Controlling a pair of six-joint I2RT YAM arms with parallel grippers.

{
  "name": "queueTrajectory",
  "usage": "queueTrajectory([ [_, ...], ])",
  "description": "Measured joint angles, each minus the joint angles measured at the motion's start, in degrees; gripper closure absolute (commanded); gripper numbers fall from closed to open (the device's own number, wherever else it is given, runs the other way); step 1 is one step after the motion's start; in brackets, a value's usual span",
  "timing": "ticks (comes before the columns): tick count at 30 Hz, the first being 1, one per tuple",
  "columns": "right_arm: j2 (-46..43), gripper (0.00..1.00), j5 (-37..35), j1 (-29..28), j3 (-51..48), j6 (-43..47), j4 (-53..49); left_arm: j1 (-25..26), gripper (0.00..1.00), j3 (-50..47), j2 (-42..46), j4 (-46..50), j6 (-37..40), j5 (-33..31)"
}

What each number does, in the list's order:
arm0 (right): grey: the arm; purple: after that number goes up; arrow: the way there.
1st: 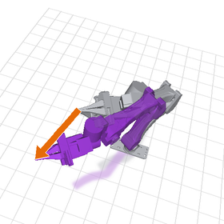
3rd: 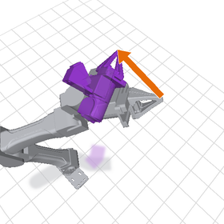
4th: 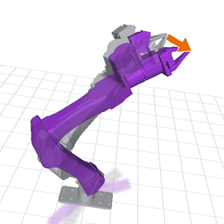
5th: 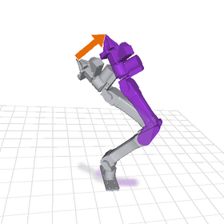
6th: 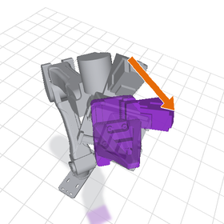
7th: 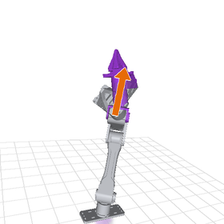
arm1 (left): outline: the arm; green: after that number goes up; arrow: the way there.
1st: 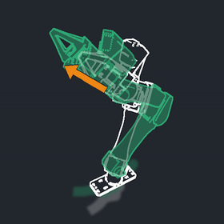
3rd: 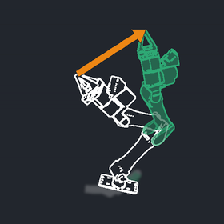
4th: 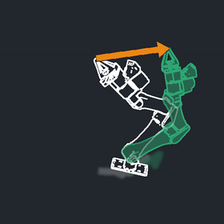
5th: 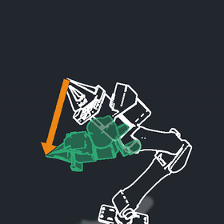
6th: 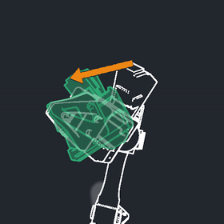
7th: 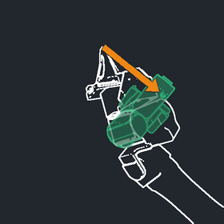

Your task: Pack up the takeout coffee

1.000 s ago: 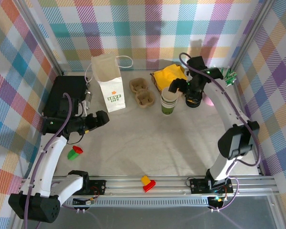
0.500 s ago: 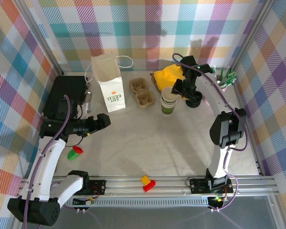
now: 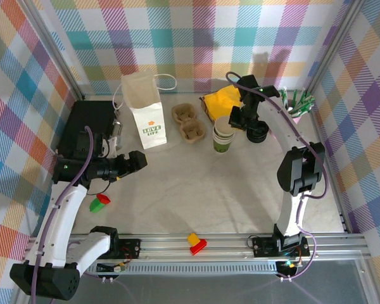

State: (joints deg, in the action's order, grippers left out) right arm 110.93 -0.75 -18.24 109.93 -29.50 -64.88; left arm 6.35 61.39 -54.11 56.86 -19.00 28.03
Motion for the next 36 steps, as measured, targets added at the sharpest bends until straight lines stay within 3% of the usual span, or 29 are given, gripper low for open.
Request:
queueTrajectory([
  [16,-0.4,1.00,-1.2,-0.2,17.7,1.9,-11.0,0.0,0.04,4.2,1.9,0.2,0.0,0.4],
  [23,-6.7,1.00,-1.2,-2.4,20.0,2.1,-15.7,0.0,0.05,5.4,2.8,0.5,0.0,0.4],
  [29,-16.1,0.99,-1.2,-8.5,14.1,1.7,-16.4,0.0,0.06,5.4,4.3,0.5,-0.1,0.4],
  [36,-25.0,1.00,-1.8,-17.3,-5.5,-1.2,-10.7,0.0,0.07,4.1,6.1,-0.2,-1.4,0.4],
])
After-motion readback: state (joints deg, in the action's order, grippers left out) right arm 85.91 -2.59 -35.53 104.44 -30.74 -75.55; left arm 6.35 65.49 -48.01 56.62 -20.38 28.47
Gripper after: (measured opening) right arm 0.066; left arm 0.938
